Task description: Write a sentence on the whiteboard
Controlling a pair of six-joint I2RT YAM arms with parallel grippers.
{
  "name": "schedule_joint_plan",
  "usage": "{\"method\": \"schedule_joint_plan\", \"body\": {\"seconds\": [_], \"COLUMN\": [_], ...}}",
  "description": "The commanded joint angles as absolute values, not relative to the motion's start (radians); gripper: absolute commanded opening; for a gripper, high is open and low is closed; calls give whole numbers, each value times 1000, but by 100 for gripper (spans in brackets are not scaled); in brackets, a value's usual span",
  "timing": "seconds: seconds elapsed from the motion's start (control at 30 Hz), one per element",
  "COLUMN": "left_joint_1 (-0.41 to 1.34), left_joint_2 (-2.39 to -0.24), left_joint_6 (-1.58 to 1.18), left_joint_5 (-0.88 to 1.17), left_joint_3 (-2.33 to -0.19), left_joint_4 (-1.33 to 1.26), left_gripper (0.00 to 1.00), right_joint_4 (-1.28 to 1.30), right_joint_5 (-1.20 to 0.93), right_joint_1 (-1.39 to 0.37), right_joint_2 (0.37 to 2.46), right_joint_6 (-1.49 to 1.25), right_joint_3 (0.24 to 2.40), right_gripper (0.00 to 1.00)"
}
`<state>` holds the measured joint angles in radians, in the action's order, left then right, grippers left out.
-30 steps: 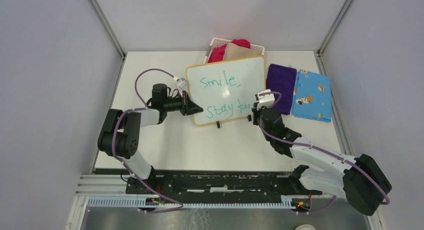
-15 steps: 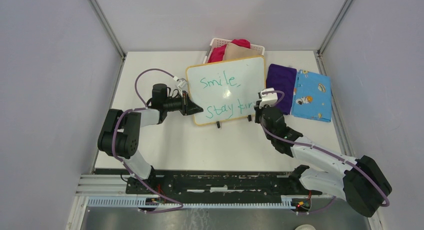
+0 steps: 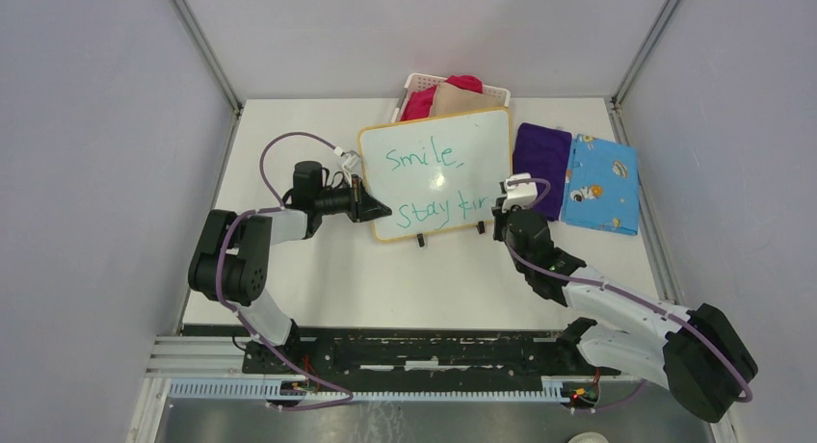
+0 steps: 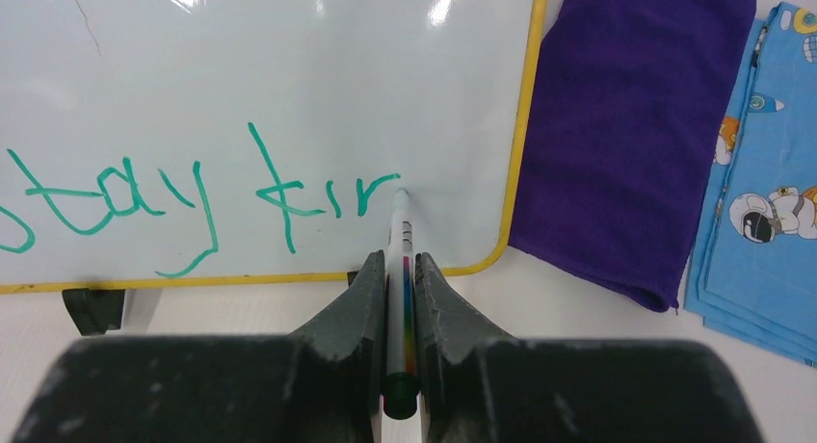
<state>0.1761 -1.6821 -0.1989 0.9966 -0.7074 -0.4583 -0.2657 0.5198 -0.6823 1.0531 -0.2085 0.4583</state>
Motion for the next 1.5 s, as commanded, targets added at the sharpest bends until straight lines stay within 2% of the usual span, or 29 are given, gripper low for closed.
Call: {"method": "schedule_joint_plan", "body": {"seconds": [0.0, 0.47, 1.47], "left_joint_1": [201, 202, 207], "left_joint_2": [-1727, -1726, -1724], "left_joint_6": [-145, -145, -136], "left_joint_5": [905, 901, 898], "left_joint_3": [-692, -692, -694], "left_joint_4": [-304, -304, -291], "left_gripper": [2, 2, 2], "right_joint_4": [-273, -262, -312], "right_joint_5": [511, 522, 508], "right_joint_1": [-678, -677, -670], "right_joint_2": [1021, 950, 1045], "right_joint_6": [-227, -218, -207], "right_joint_3": [429, 447, 513], "right_gripper": [0, 0, 0]}}
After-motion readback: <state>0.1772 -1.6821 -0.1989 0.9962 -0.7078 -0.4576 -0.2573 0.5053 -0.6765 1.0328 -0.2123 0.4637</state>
